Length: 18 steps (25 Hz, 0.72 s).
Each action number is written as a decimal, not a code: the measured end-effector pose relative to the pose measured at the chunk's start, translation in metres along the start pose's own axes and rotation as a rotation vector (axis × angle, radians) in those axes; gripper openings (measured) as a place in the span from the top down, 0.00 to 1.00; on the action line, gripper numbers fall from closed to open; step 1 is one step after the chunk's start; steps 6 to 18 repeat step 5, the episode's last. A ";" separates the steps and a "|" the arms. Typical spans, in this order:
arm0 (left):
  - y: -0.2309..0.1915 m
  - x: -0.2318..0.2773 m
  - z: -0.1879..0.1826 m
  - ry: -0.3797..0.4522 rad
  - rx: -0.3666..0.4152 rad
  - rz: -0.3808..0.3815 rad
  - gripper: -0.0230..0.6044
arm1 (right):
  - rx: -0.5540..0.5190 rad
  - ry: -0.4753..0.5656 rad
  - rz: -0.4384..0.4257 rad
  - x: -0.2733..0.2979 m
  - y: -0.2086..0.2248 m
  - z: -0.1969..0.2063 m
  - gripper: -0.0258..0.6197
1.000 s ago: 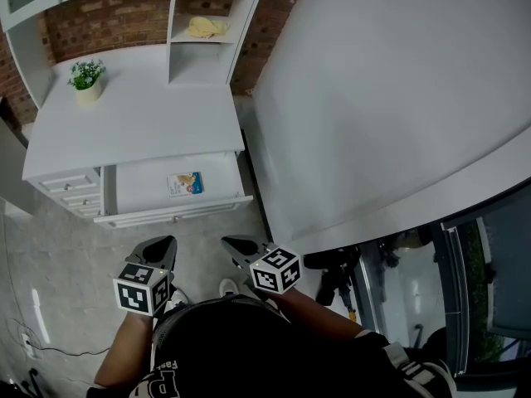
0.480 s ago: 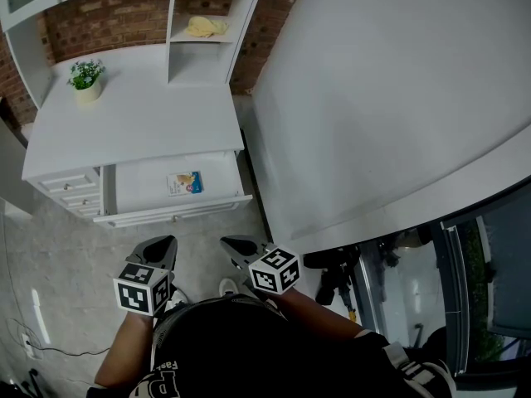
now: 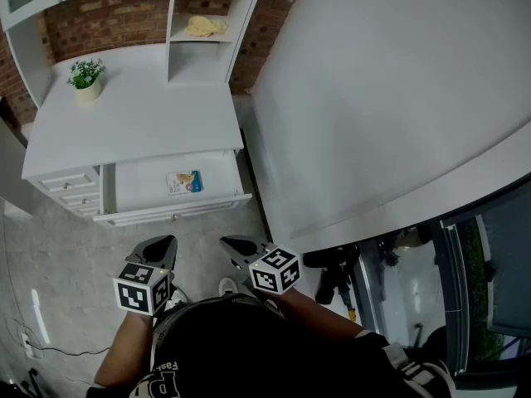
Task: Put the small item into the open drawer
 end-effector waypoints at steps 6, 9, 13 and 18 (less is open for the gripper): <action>0.001 -0.001 0.003 -0.002 -0.004 0.001 0.93 | 0.003 0.001 0.003 -0.001 -0.002 0.002 0.96; 0.001 -0.001 0.003 -0.002 -0.004 0.001 0.93 | 0.003 0.001 0.003 -0.001 -0.002 0.002 0.96; 0.001 -0.001 0.003 -0.002 -0.004 0.001 0.93 | 0.003 0.001 0.003 -0.001 -0.002 0.002 0.96; 0.001 -0.001 0.003 -0.002 -0.004 0.001 0.93 | 0.003 0.001 0.003 -0.001 -0.002 0.002 0.96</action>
Point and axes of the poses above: the fingertips, and each gripper's own axes: x forward along the fingers, y to its right, z out of its underside, the point moved 1 cm from there along -x, backward along the fingers, and after that the axes turned 15 degrees about -y, right-handed, at the moved point
